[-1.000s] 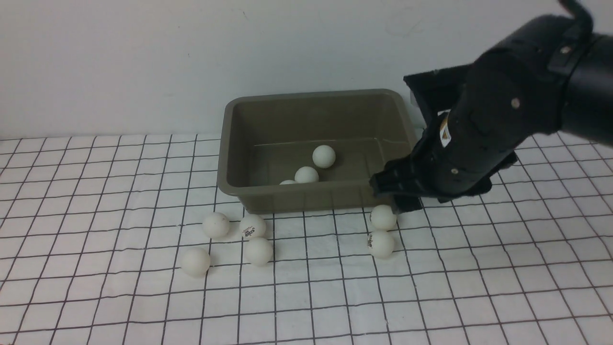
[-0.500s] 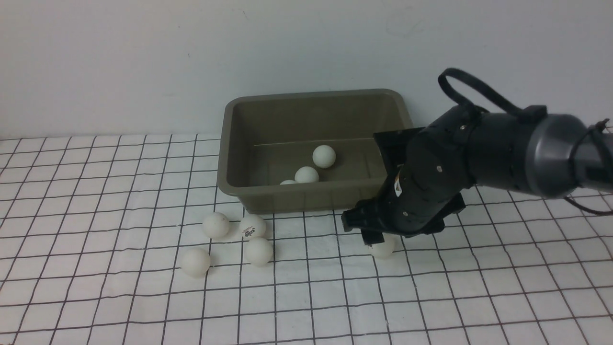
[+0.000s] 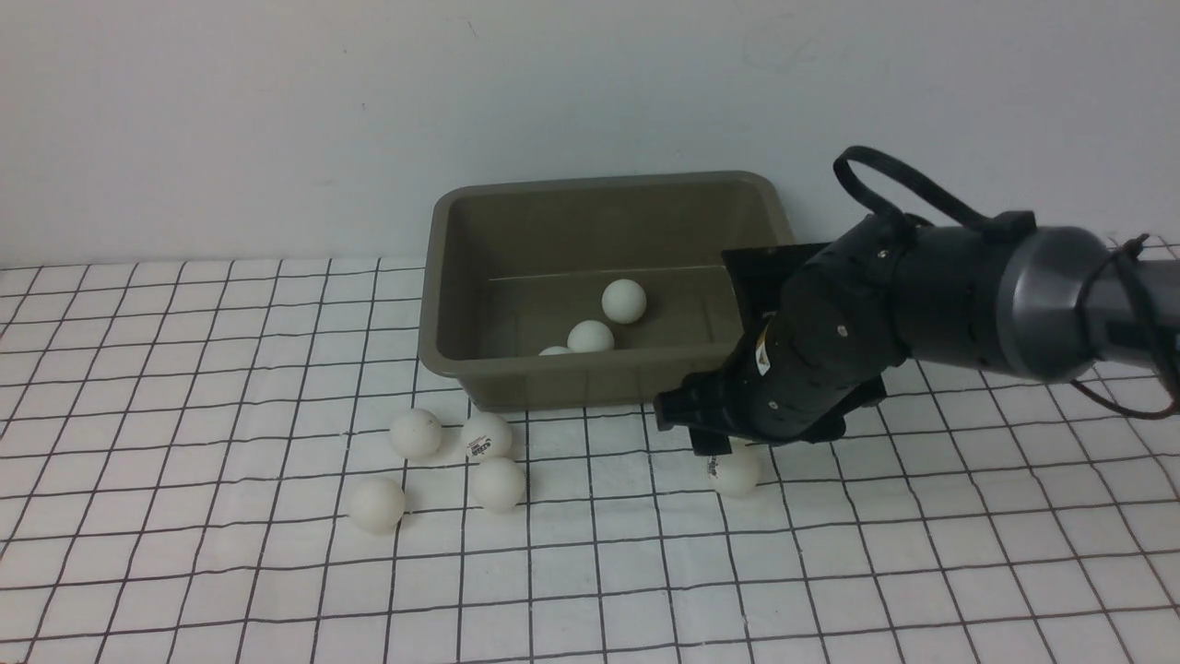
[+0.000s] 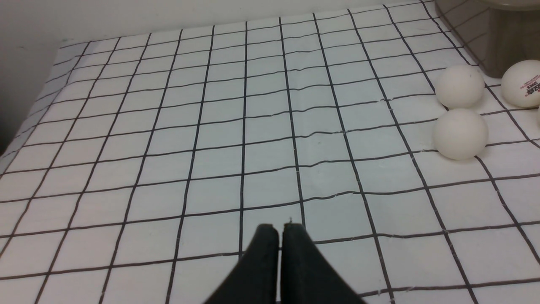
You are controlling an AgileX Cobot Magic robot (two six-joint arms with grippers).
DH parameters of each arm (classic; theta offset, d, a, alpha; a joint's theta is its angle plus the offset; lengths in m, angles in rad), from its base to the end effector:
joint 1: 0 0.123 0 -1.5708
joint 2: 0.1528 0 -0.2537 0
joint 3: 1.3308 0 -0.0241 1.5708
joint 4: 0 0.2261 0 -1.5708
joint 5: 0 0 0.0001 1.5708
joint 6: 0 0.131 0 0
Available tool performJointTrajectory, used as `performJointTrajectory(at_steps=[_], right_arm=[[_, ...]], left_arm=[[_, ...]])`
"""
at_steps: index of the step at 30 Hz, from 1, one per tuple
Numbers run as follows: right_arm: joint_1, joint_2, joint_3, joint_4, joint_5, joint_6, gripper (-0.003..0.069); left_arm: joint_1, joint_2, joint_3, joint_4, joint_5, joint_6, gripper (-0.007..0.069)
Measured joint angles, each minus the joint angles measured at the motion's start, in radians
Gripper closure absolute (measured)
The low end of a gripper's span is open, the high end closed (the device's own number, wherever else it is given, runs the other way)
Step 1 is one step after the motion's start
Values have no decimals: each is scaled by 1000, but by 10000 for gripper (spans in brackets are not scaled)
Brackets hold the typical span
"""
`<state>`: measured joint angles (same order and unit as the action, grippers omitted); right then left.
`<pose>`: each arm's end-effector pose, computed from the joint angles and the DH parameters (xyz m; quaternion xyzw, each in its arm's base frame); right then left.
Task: Put the table tennis balls into the box on the white checkered tablecloth.
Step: 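Reach for and grasp a ping pong ball on the table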
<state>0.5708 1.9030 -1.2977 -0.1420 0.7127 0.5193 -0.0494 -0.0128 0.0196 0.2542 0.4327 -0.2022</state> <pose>0.3185 0.1901 0.1336 -0.0703 0.9816 0.0406 0.1727 0.0956 0.0091 0.1570 0.0017 0.8160 0.0374 0.5769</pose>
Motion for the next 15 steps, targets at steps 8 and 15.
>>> performJointTrajectory(at_steps=[8, 15], right_arm=[[-18, 0, 0, -5, 0, 4, 198], [-18, 37, 0, -4, -3, 4, 198]], left_arm=[[0, 0, 0, 0, 0, 0, 629], [0, 0, 0, 0, 0, 0, 629]])
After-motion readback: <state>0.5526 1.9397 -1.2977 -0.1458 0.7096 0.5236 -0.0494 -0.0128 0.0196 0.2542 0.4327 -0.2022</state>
